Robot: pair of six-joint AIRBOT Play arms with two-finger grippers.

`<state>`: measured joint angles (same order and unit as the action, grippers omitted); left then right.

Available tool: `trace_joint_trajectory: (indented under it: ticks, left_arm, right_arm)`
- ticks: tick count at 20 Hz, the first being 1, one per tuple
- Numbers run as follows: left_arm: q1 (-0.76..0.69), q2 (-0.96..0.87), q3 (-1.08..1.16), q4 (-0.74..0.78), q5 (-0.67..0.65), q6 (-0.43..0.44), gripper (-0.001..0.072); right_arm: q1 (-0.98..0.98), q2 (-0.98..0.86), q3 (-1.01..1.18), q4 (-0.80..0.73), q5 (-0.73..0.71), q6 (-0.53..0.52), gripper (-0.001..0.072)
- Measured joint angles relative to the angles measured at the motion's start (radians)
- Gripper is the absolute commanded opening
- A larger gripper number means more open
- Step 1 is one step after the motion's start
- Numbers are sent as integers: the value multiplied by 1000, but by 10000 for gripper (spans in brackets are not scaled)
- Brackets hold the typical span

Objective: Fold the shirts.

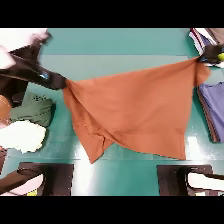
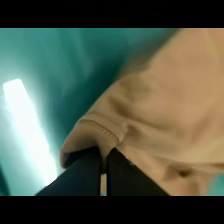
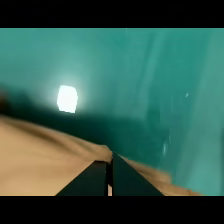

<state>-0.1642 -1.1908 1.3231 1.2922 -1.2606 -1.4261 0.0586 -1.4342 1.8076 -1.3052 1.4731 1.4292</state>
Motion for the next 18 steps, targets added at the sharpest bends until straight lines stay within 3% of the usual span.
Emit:
trace_joint_trajectory:
  ticks: [5,6,7,8,9,11,14,18]
  left_arm:
    - [1,-228,-36,39,225,21,42]
    - [1,-248,-27,43,263,21,263]
    - [1,-263,-13,47,296,20,449]
    - [2,-273,2,50,320,18,434]
    - [4,-282,23,53,329,17,439]
    - [22,-290,76,53,307,14,438]
    - [76,-281,138,35,162,6,438]
    - [145,-231,80,5,-16,14,438]
  right_arm:
    - [72,-198,-35,-58,-137,1,16]
    - [76,-215,-37,-60,-153,1,38]
    - [77,-227,-35,-59,-170,2,181]
    - [73,-238,-28,-49,-176,2,303]
    - [64,-245,-15,-31,-176,2,316]
    - [32,-251,26,38,-151,2,315]
    - [-33,-229,47,174,-63,-15,315]
    - [-126,-93,-119,289,11,-63,315]
